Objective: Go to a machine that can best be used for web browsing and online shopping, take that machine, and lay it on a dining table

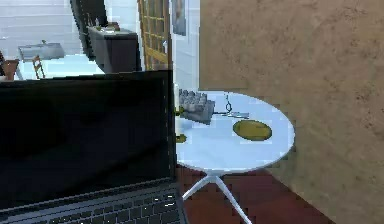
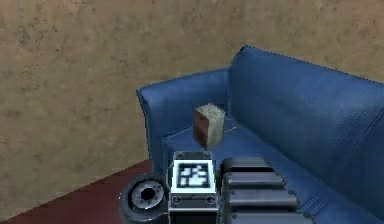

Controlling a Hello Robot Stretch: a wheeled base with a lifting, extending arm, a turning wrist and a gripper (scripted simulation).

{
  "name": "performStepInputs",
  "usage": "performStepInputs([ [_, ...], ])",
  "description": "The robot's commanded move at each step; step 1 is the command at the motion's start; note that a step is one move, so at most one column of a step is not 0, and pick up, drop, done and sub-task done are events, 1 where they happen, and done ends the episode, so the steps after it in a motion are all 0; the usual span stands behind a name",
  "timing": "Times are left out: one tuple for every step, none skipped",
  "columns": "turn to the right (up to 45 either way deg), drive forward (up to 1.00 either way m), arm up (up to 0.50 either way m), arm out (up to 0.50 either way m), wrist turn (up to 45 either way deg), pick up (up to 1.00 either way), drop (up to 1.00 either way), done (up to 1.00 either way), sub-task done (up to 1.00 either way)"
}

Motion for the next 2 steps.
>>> performStepInputs([
  [42.0,0.00,0.00,0.00,0.0,0.00,0.00,0.00,0.00],
  [0.0,0.55,0.00,0.00,0.0,0.00,0.00,0.00,0.00],
])
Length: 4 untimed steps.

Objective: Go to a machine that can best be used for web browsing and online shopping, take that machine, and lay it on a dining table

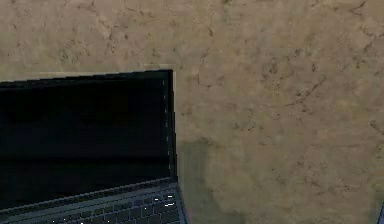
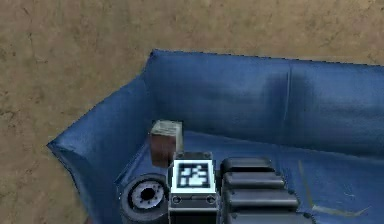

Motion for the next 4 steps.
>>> performStepInputs([
  [-45.0,0.00,0.00,0.00,0.0,0.00,0.00,0.00,0.00],
  [-45.0,0.00,0.00,0.00,0.0,0.00,0.00,0.00,0.00],
  [-30.0,0.00,0.00,0.00,0.0,0.00,0.00,0.00,0.00],
  [-3.0,0.00,0.00,0.00,0.0,0.00,0.00,0.00,0.00],
])
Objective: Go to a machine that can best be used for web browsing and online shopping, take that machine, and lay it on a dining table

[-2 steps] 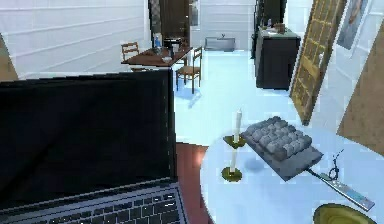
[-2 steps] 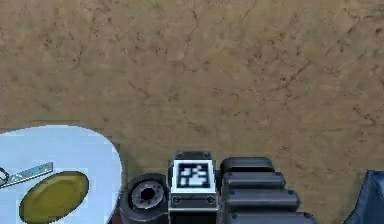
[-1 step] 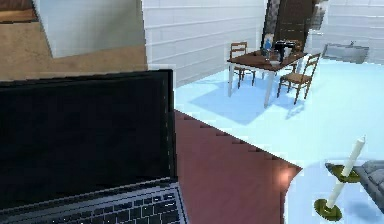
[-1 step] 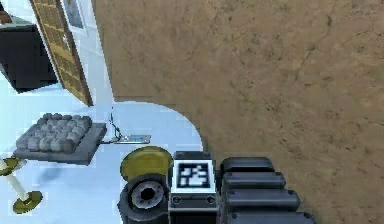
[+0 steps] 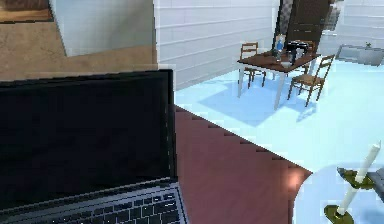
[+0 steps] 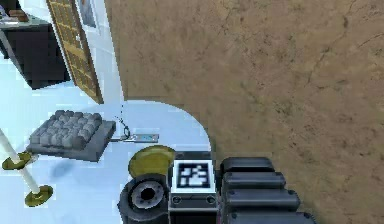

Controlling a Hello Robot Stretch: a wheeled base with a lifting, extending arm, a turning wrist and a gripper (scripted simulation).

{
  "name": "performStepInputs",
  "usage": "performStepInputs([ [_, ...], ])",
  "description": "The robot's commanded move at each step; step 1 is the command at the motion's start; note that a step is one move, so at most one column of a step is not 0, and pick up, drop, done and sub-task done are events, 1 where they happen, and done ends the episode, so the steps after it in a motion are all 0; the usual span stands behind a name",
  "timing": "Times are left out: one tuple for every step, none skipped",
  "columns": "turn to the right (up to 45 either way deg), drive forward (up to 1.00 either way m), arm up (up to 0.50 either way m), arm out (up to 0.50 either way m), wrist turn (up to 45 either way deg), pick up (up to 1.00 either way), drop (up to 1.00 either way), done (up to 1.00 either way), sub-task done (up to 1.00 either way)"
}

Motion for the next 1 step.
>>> performStepInputs([
  [0.0,0.00,0.00,0.48,0.0,0.00,0.00,0.00,0.00],
])
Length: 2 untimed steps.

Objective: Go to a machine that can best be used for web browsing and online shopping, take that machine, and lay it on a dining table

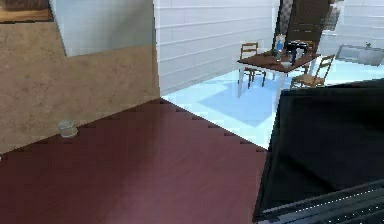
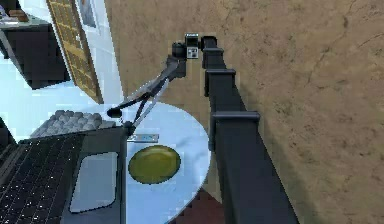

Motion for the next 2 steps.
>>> performStepInputs([
  [0.0,0.00,0.00,0.00,39.0,0.00,0.00,0.00,0.00],
  [0.0,0.00,-0.08,0.00,0.0,0.00,0.00,0.00,0.00],
])
